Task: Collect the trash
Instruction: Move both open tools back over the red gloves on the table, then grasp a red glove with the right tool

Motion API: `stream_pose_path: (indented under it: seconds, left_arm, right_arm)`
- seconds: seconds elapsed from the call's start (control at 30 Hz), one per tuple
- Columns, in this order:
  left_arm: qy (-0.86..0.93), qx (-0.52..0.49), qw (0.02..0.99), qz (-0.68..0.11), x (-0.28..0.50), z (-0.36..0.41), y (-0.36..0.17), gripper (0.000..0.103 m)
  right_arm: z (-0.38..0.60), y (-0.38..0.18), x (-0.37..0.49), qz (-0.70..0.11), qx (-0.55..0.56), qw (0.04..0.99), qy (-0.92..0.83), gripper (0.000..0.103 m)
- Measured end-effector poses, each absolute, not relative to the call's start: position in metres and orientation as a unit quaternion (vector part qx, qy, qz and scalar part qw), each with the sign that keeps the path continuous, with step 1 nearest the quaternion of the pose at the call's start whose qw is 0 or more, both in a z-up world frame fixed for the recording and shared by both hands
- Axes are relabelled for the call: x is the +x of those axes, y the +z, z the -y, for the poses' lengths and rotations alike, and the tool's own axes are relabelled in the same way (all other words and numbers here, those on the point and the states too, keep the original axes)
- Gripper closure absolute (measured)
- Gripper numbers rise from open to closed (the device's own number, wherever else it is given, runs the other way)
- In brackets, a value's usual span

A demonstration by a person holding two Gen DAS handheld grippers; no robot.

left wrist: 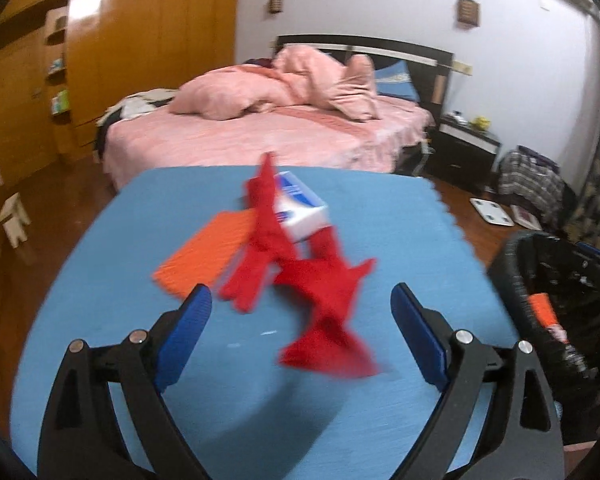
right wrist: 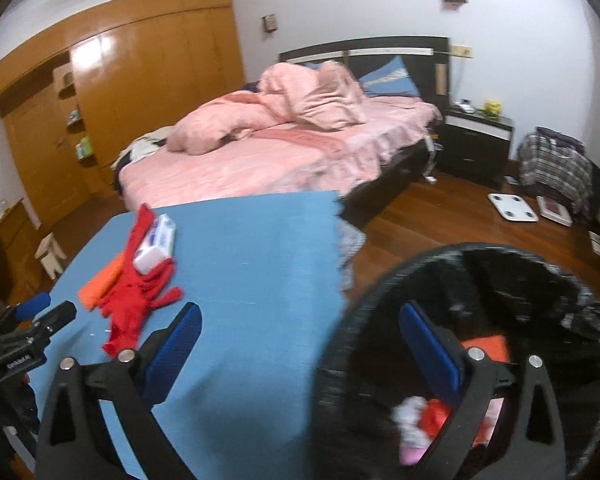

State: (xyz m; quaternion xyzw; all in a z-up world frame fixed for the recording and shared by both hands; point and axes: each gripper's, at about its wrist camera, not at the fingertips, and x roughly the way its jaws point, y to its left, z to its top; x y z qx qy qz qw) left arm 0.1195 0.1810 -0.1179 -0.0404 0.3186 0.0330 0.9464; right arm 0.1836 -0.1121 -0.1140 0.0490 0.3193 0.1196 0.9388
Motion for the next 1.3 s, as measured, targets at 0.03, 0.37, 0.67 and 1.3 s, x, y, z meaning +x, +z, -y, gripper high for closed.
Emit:
stream_pose_path:
  seconds: [0.03, 0.37, 0.67, 1.3]
  left_arm:
    - [0.044, -0.041, 0.946, -0.320, 0.118, -0.192, -0.121, 0.015]
    - [0.090, -0.056, 0.935, -0.339, 0.117, -0.252, -0.144, 0.015]
    - [0.104, -0.065, 0.927, -0.353, 0.119, -0.272, -0.161, 0.015]
    - [0.108, -0.107, 0.910, -0.385, 0.126, -0.288, -0.179, 0.019]
  right_arm:
    - [0.101, -0.116, 0.186, -0.320, 0.047, 0.938, 0.126, 0.006]
    - [0.010, -0.139, 0.204, -0.337, 0.031, 0.924, 0.178, 0.006]
    - [-0.042, -0.160, 0.212, -0.354, 0.005, 0.912, 0.207, 0.006]
    - [-0.078, -0.192, 0.206, -0.413, -0.039, 0.874, 0.253, 0.041]
